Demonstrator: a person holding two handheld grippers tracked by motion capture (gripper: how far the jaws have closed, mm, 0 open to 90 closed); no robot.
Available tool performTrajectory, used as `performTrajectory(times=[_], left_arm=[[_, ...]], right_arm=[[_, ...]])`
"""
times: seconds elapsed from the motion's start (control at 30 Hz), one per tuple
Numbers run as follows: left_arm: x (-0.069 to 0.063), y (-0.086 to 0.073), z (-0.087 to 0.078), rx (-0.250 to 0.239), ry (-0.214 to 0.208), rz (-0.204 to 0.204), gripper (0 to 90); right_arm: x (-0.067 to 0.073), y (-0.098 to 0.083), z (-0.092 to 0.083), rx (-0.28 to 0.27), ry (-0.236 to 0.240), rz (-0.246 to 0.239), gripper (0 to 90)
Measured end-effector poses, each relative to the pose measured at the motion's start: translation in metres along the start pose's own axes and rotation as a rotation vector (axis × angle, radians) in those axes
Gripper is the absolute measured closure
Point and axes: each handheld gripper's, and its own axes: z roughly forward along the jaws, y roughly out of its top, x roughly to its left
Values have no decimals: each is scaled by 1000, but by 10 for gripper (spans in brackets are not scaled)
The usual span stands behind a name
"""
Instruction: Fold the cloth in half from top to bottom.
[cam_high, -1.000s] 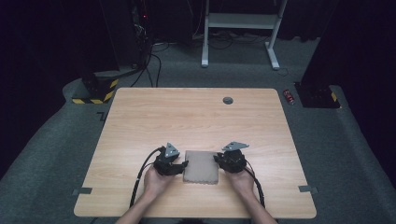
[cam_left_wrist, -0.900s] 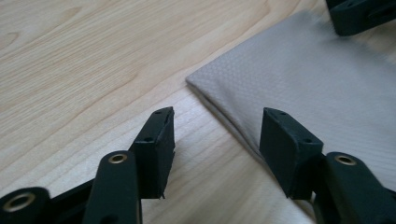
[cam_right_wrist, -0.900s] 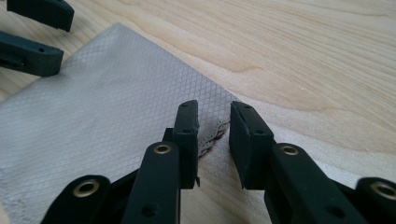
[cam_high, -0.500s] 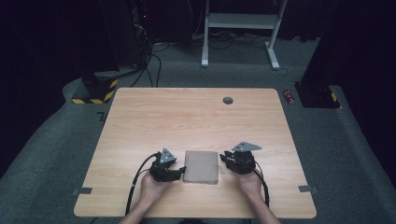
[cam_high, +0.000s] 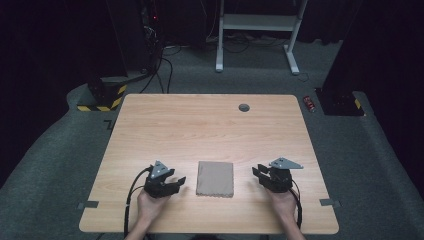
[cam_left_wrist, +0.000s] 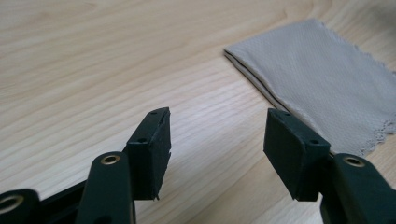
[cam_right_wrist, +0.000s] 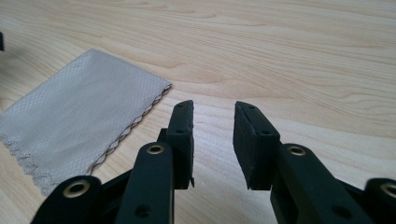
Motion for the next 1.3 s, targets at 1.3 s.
performTrajectory(times=[1.3], left_arm=[[28,-24,-10,68,203,-25,331]], right_arm=[[-12,-36,-10,112,-168,-39,462]])
